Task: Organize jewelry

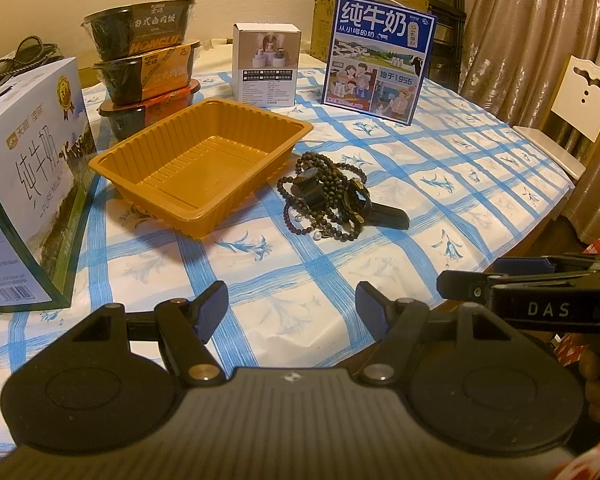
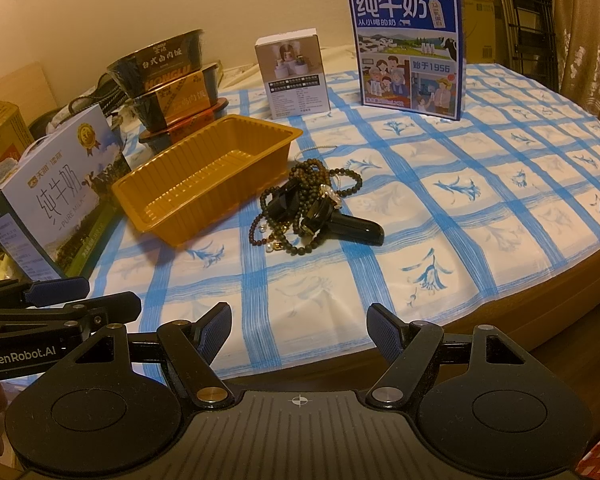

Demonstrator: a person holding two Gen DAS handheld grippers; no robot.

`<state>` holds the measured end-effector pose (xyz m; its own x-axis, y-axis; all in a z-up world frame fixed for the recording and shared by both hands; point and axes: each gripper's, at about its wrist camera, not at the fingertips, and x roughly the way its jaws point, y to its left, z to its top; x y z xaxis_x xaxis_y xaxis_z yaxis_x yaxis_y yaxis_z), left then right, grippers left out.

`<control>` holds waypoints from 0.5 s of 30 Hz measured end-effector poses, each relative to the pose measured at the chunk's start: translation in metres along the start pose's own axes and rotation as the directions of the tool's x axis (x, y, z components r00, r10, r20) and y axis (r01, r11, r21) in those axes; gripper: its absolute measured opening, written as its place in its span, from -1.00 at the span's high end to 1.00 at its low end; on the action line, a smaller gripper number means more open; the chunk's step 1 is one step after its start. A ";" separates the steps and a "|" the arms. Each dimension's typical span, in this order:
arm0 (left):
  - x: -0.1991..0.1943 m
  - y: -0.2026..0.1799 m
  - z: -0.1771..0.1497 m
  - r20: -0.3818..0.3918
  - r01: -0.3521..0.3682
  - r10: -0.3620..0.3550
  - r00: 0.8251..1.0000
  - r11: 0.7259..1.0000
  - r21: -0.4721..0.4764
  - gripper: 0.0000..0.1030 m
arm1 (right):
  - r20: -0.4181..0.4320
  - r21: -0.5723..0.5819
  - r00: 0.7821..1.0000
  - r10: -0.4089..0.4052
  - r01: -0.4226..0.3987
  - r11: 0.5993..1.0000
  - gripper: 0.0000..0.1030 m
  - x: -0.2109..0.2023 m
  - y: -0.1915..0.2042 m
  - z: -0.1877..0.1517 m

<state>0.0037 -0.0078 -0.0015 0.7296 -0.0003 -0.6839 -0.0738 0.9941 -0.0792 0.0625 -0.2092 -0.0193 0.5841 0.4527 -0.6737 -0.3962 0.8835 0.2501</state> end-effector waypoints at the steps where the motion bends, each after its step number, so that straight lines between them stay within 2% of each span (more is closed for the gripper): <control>1: 0.001 -0.001 0.000 0.000 0.000 0.000 1.000 1.000 0.000 -0.32 | 0.000 0.000 1.000 0.000 0.000 1.000 -0.44 0.000 0.000 0.000; 15: 0.001 -0.001 0.006 0.000 -0.001 0.001 1.000 1.000 -0.002 -0.32 | -0.007 -0.001 1.000 0.000 0.000 1.000 -0.44 0.006 -0.001 0.002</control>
<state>0.0083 -0.0080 0.0020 0.7294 0.0003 -0.6841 -0.0758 0.9939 -0.0803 0.0677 -0.2071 -0.0222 0.5790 0.4519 -0.6786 -0.3969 0.8833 0.2496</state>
